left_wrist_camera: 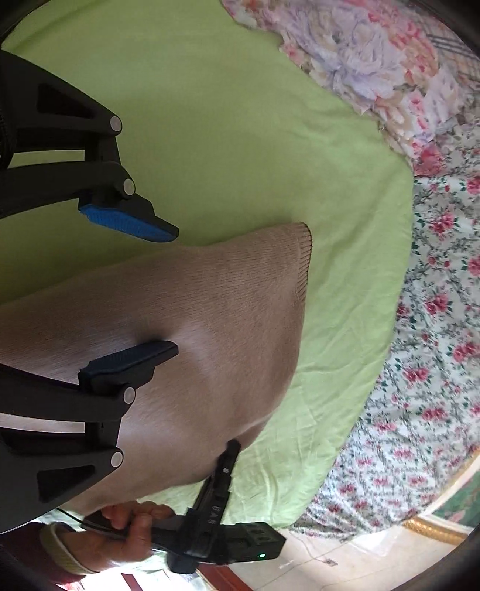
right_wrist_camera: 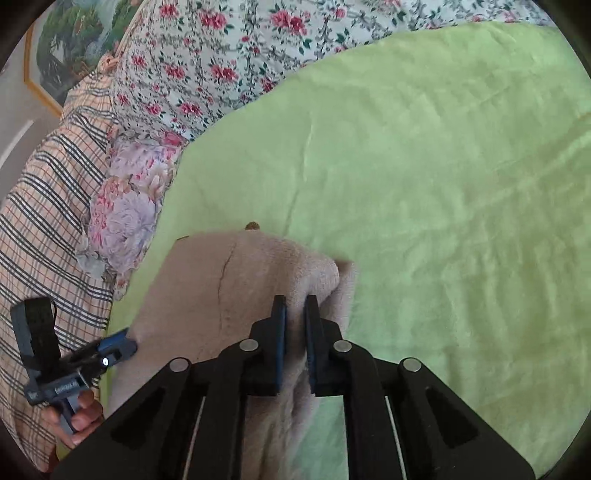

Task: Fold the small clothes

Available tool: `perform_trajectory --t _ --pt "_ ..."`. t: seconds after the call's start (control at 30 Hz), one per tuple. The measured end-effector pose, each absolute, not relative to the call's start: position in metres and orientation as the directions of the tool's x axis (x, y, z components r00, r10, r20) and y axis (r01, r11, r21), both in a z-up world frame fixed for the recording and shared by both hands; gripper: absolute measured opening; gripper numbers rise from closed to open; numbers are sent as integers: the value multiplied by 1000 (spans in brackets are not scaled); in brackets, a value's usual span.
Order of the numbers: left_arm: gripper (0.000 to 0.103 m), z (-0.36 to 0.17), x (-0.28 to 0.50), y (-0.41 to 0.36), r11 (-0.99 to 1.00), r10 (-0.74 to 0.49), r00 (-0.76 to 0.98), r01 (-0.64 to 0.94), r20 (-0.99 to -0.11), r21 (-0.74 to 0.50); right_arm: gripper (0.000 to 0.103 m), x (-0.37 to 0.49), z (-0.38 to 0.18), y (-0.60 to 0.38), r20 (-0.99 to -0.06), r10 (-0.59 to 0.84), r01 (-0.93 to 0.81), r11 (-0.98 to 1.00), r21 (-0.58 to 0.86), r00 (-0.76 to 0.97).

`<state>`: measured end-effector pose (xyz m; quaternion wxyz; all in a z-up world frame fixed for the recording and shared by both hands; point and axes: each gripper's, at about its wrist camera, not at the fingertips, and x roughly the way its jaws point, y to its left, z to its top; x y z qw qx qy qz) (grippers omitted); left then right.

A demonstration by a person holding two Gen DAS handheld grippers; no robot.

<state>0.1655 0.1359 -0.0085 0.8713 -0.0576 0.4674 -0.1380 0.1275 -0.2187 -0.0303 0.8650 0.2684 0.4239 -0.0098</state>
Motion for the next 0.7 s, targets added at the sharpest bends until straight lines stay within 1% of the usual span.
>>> perform_trajectory --t 0.07,0.13,0.17,0.23,0.3,0.37,0.43,0.53,0.67,0.7 --pt "56 -1 140 139 955 -294 543 197 -786 -221 21 106 -18 -216 -721 216 224 858 462 659" --pt "56 2 109 143 953 -298 556 221 -776 -208 32 85 -13 -211 -707 232 201 859 472 668" --pt "58 2 92 144 953 -296 562 229 -772 -198 33 74 -12 -208 -703 240 192 858 476 670" --pt "61 0 60 145 953 -293 566 238 -770 -188 35 46 -12 -200 -701 262 177 855 487 663" --pt "67 -5 30 149 948 -311 561 236 -767 -211 36 26 -16 -196 -700 279 172 849 500 658" --pt "69 -15 0 149 937 -347 547 243 -762 -252 38 4 -21 -191 -692 304 168 834 526 655" --pt "69 -26 -22 145 934 -354 540 244 -764 -260 39 -12 -26 -186 -680 317 163 824 543 661" --pt "69 -38 -29 131 951 -304 536 223 -788 -215 39 -20 -25 -180 -664 315 152 824 546 678" --pt "69 -46 -21 112 976 -203 591 188 -781 -111 39 -17 -24 -172 -651 326 127 827 548 686" --pt "68 -47 -20 110 981 -178 600 175 -780 -90 39 -16 -25 -169 -650 325 122 830 545 687"
